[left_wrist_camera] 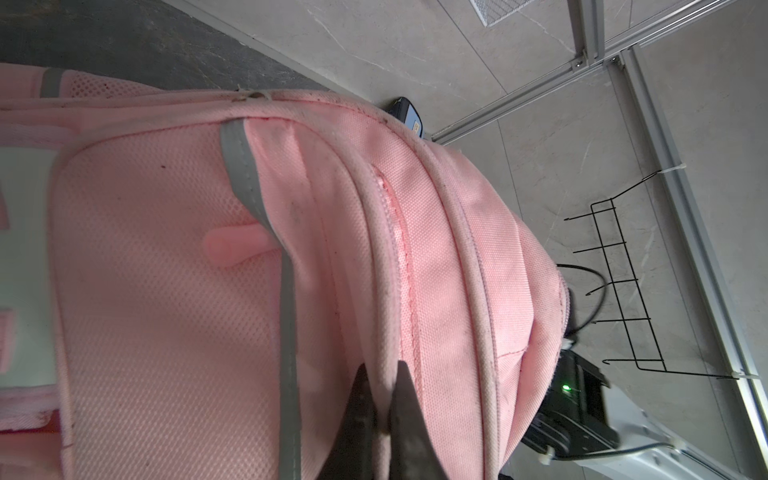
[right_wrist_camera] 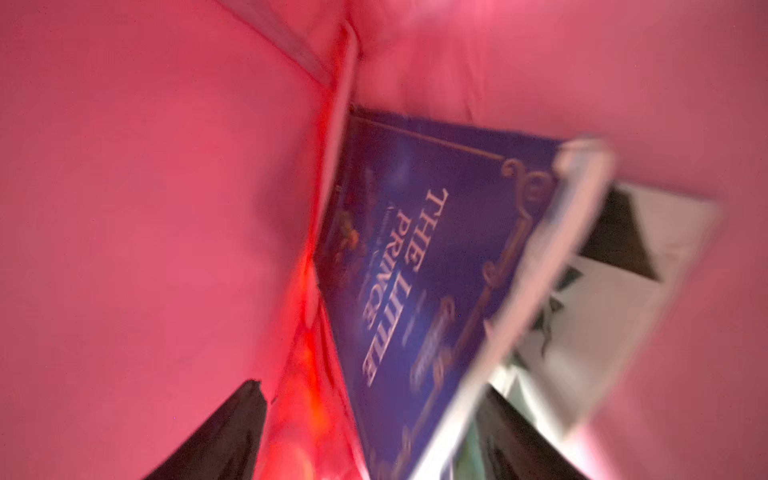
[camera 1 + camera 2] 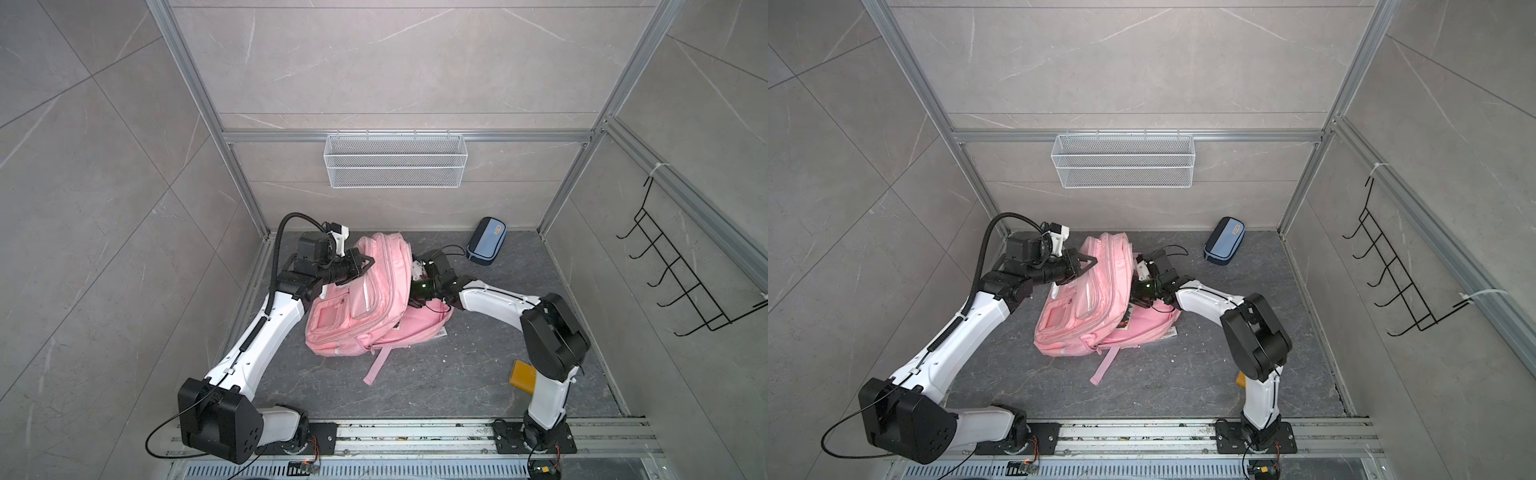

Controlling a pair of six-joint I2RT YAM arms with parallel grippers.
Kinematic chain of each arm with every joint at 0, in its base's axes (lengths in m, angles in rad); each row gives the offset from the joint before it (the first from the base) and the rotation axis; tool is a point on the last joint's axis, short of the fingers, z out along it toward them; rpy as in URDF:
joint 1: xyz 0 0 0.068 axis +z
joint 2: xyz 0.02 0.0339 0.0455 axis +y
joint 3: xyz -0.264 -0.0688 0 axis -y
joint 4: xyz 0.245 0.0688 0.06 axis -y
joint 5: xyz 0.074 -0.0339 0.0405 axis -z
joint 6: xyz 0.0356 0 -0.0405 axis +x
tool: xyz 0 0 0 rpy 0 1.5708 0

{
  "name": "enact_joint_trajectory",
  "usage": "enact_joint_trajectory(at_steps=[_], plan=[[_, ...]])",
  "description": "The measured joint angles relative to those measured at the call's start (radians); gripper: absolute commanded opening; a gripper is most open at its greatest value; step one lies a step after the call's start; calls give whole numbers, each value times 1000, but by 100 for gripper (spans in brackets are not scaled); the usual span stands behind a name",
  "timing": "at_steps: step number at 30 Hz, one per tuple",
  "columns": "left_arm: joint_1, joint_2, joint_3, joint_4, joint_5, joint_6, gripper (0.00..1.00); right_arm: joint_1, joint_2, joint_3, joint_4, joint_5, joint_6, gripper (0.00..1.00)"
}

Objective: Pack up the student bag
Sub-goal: 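Lower the blue book into the backpack opening and release with the right gripper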

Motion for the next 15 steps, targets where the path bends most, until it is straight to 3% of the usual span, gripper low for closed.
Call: enact_joint_trajectory(at_steps=[6, 15], plan=[[1, 5, 13, -50, -16, 31, 0, -5, -235, -82, -85, 73, -89, 84], [2, 93, 39, -52, -13, 50, 0, -29, -505, -288, -243, 232, -128, 86]])
